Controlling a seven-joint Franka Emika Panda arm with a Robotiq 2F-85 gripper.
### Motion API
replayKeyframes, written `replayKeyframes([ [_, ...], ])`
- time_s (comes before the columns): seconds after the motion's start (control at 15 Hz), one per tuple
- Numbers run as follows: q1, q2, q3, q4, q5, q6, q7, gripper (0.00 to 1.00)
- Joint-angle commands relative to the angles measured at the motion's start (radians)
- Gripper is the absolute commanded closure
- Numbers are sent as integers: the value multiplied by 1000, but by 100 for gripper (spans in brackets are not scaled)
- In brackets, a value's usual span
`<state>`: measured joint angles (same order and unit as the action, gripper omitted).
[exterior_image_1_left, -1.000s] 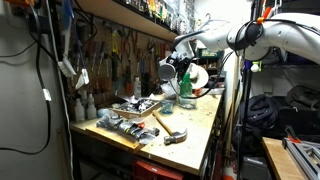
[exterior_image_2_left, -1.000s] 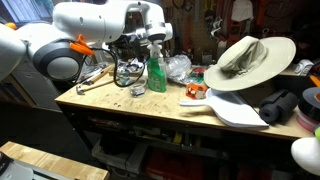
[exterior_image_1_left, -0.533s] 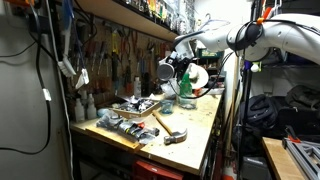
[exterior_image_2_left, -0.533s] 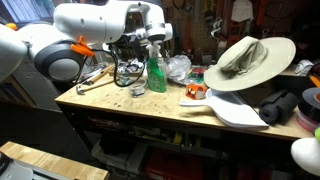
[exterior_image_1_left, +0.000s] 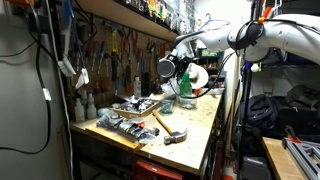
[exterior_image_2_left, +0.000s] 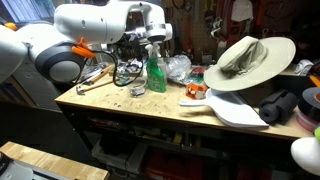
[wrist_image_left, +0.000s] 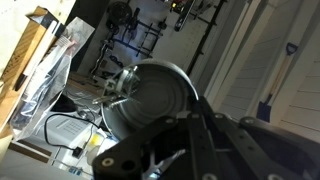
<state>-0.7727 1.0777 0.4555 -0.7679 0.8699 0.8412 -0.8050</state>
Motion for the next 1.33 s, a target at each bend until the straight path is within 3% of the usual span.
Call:
replayKeyframes([
  [0.0, -40, 34, 64, -9, 16, 0, 53, 99],
  [0.27, -33, 47, 48, 27, 31, 1, 76, 99],
  [0.33, -47, 46, 80, 5, 21, 1, 83, 99],
  [0.4, -33, 51, 50, 30, 33, 3, 84, 99],
  [0.47, -60, 45, 110, -13, 10, 1, 88, 99],
  [0.53, -41, 54, 73, 22, 32, 1, 93, 99],
  [0.6, -87, 46, 175, -48, -9, 1, 100, 99],
  [0.67, -69, 57, 139, -10, 16, 1, 108, 99],
  [0.8, -70, 64, 143, 5, 17, 1, 125, 99],
  [0.87, -34, 63, 60, 49, 58, 1, 119, 99],
  [0.93, -57, 67, 106, 32, 35, 2, 131, 99],
  [1.27, -53, 72, 96, 40, 43, 14, 146, 99],
])
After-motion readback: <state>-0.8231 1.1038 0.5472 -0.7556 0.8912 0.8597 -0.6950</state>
